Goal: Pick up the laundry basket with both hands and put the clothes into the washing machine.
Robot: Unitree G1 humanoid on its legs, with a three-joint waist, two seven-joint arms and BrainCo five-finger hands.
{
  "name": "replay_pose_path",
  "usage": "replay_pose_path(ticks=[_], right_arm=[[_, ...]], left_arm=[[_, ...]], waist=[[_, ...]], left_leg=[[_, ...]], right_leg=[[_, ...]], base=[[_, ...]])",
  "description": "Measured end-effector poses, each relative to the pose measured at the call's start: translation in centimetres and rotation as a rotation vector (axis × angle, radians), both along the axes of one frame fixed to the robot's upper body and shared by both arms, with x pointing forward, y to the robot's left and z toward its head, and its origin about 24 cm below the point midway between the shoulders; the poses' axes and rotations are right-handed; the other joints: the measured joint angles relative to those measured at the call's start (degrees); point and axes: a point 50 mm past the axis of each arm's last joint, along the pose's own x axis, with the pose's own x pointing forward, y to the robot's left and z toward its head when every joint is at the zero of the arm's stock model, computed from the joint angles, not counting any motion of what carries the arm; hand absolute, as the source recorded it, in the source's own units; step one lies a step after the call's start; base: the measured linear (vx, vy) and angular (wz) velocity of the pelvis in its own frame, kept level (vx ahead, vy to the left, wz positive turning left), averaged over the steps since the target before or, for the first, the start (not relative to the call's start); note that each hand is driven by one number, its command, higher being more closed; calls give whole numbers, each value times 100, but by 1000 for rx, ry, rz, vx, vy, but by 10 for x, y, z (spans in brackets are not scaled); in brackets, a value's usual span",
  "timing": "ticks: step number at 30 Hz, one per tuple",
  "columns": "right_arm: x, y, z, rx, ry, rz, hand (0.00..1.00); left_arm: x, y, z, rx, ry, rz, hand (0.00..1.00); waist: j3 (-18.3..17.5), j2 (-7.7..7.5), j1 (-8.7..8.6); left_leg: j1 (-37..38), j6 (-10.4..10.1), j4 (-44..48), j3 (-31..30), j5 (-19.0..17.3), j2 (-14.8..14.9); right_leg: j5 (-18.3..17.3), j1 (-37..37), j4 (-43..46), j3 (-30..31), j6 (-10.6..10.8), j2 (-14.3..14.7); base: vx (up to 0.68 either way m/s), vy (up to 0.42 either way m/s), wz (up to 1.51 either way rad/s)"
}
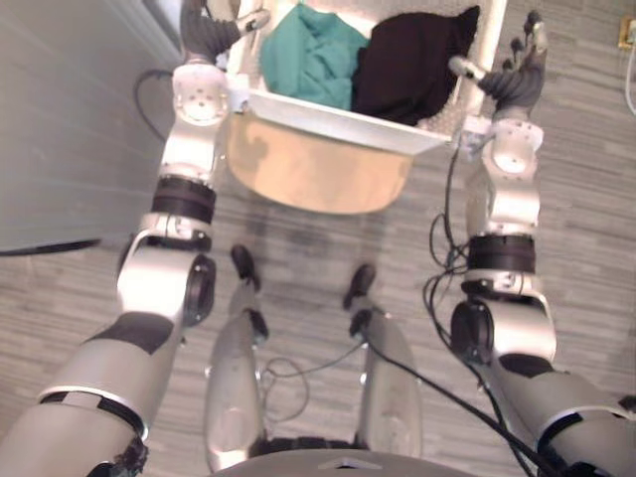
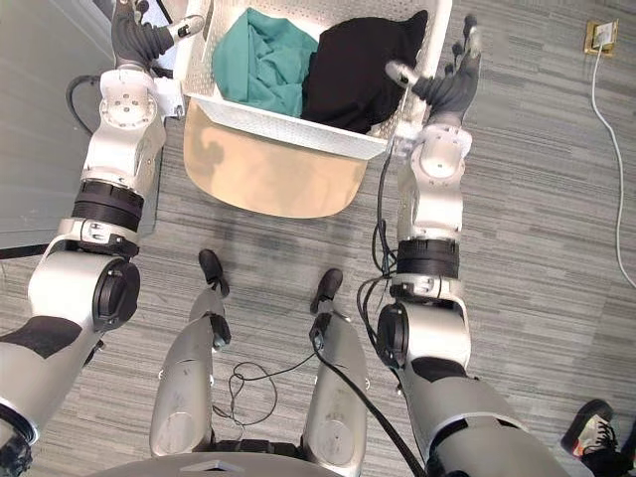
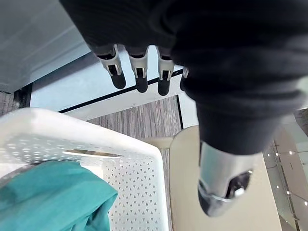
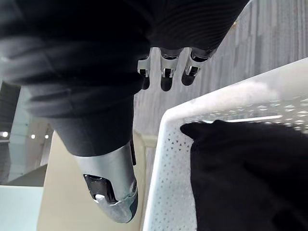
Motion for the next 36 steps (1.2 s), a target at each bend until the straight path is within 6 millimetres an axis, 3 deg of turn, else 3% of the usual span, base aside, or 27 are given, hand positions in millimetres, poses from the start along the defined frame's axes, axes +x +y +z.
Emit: replay_pose_path(ticks=[4, 7, 9, 10, 12, 13, 14, 15, 16, 17, 19, 22, 23, 27, 31, 35, 36], right_arm=[[-24, -17, -63, -45, 131, -66, 0], [-58, -28, -142, -25, 338, -100, 0], [-84, -27, -187, 22, 453, -107, 0], [-94, -26, -204, 45, 501, -105, 0], [-132, -21, -255, 111, 672, -100, 0], [-143, -20, -268, 116, 729, -106, 0], [-168, -21, -294, 131, 849, -116, 0], [-180, -22, -305, 129, 907, -114, 0], [-208, -22, -329, 146, 1034, -118, 0], [-218, -22, -337, 160, 1078, -118, 0], [-247, -18, -360, 215, 1198, -112, 0], [-273, -10, -379, 321, 1287, -139, 0], [-292, -4, -389, 403, 1334, -155, 0], [-320, 1, -400, 543, 1379, -207, 0], [-332, 1, -402, 563, 1402, -214, 0], [-337, 0, -404, 586, 1418, -204, 0], [-341, 11, -409, 572, 1480, -134, 0]], left_arm=[[-19, 16, -26, -17, -84, 24, 0], [-35, 38, -104, -28, 50, 60, 0], [-55, 53, -160, -39, 186, 80, 0], [-63, 57, -178, -43, 233, 84, 0], [-102, 71, -247, -67, 443, 99, 0], [-113, 73, -264, -76, 497, 100, 0], [-138, 74, -295, -99, 606, 103, 0], [-150, 74, -309, -111, 656, 104, 0], [-180, 76, -343, -132, 796, 114, 0], [-192, 77, -355, -140, 853, 121, 0], [-238, 78, -396, -178, 1059, 147, 0], [-274, 76, -423, -249, 1220, 207, 0], [-294, 75, -434, -304, 1293, 248, 0], [-323, 78, -445, -355, 1390, 305, 0], [-338, 74, -450, -365, 1444, 299, 0], [-339, 70, -450, -390, 1444, 259, 0], [-344, 73, -450, -343, 1460, 227, 0]], waist=[[0, 0, 9], [-7, -4, 6], [-39, -41, 8], [-87, -67, 15], [-337, -137, -3], [-427, -149, -4], [-628, -148, -27], [-712, -144, -32], [-943, -150, -42], [-1022, -153, -65], [-1250, -143, -123], [-1414, -122, -147], [-1527, -95, -165], [-1891, -3, -192], [-2112, 37, -227], [-2149, 46, -212], [-2447, -146, -150]], left_leg=[[204, 29, 76, -65, -76, -28], [590, 18, 337, -141, -348, -46], [832, -32, 473, -129, -551, -67], [890, -33, 477, -110, -591, -73], [1114, -50, 457, -99, -672, -101], [1184, -65, 424, -101, -687, -126], [1305, -92, 356, -133, -711, -147], [1373, -100, 335, -137, -722, -154], [1520, -93, 290, -150, -707, -177], [1574, -94, 286, -160, -717, -183], [1822, -92, 232, -173, -761, -223], [2086, -95, 179, -168, -803, -249], [2241, -95, 118, -159, -818, -264], [2647, -102, -154, -50, -812, -334], [2864, -93, -342, -48, -768, -408], [2995, -100, -512, -49, -716, -458], [3209, -91, -730, -115, -718, -575]], right_leg=[[-150, 281, 104, -110, 7, -79], [-383, 800, 226, -187, 55, -172], [-537, 1047, 313, -159, 103, -222], [-572, 1084, 335, -146, 110, -231], [-712, 1294, 303, -167, 148, -224], [-737, 1361, 282, -174, 166, -218], [-767, 1527, 185, -224, 203, -206], [-772, 1613, 140, -246, 212, -202], [-771, 1808, 30, -287, 234, -195], [-767, 1887, -21, -297, 241, -186], [-758, 2172, -183, -313, 274, -173], [-731, 2471, -354, -317, 321, -145], [-714, 2658, -469, -332, 352, -123], [-678, 2968, -715, -290, 380, -103], [-574, 3171, -917, -290, 430, -100], [-453, 3337, -1161, -312, 463, -70], [-135, 3859, -2012, -426, 476, 58]], base=[[55, -63, 14], [103, -74, 19], [90, -47, 6], [117, -56, -1], [120, -58, 0], [156, -57, 10], [167, -51, 8], [213, -45, 10], [142, -23, 6], [197, -25, 6], [142, -10, 0], [73, 5, -1], [38, 15, 4], [17, 14, -8], [10, 10, -2], [0, 0, 0], [0, 0, 0]])
